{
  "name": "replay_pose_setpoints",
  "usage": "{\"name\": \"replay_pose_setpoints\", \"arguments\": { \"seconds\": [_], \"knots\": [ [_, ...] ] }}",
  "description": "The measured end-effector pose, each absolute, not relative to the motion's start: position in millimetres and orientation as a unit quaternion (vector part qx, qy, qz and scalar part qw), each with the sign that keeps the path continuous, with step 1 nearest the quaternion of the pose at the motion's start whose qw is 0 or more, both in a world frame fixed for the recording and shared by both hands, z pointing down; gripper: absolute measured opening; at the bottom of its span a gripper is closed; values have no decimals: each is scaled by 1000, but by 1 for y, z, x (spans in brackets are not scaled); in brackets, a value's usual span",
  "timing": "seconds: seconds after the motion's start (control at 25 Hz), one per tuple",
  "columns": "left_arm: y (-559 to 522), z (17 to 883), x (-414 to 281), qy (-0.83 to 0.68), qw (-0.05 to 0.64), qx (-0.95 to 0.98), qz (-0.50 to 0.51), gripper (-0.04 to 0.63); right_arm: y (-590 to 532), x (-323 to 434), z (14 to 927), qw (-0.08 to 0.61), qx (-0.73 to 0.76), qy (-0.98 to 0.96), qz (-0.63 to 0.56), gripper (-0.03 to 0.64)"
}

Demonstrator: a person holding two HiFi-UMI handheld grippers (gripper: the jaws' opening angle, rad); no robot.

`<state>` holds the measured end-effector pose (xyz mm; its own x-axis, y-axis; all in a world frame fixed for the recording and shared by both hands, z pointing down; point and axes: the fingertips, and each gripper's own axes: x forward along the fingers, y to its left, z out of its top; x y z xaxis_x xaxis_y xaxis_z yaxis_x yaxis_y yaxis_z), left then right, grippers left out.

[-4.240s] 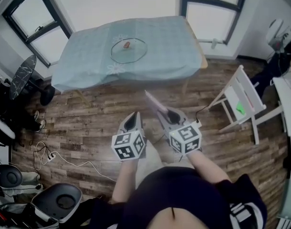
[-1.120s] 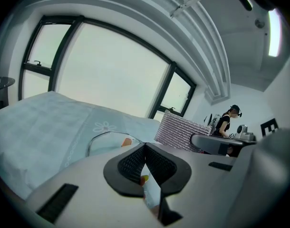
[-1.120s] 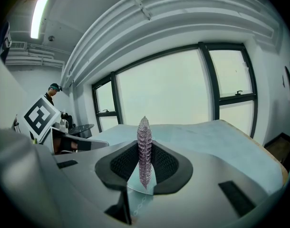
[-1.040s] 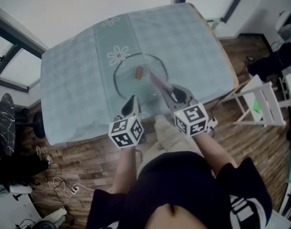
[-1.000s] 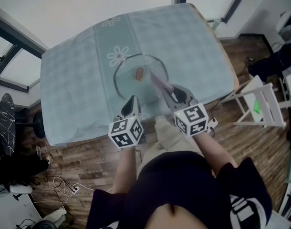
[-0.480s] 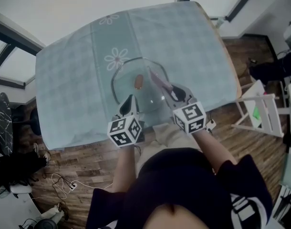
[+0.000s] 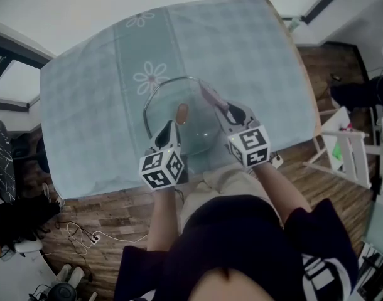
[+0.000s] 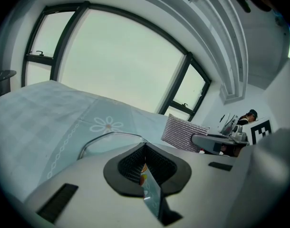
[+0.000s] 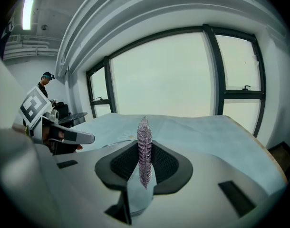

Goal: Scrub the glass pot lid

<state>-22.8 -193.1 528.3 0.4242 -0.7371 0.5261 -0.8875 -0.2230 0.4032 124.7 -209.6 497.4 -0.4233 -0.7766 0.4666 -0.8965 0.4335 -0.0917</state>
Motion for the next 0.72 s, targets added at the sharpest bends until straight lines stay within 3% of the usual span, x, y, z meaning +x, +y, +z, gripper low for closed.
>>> {"name": "replay_pose_setpoints", "arguments": {
  "seconds": [0.72],
  "knots": [
    [-246, 569, -23, -536, 364, 751, 129, 0, -273, 134, 557, 275, 479, -820, 152, 80]
  ]
}}
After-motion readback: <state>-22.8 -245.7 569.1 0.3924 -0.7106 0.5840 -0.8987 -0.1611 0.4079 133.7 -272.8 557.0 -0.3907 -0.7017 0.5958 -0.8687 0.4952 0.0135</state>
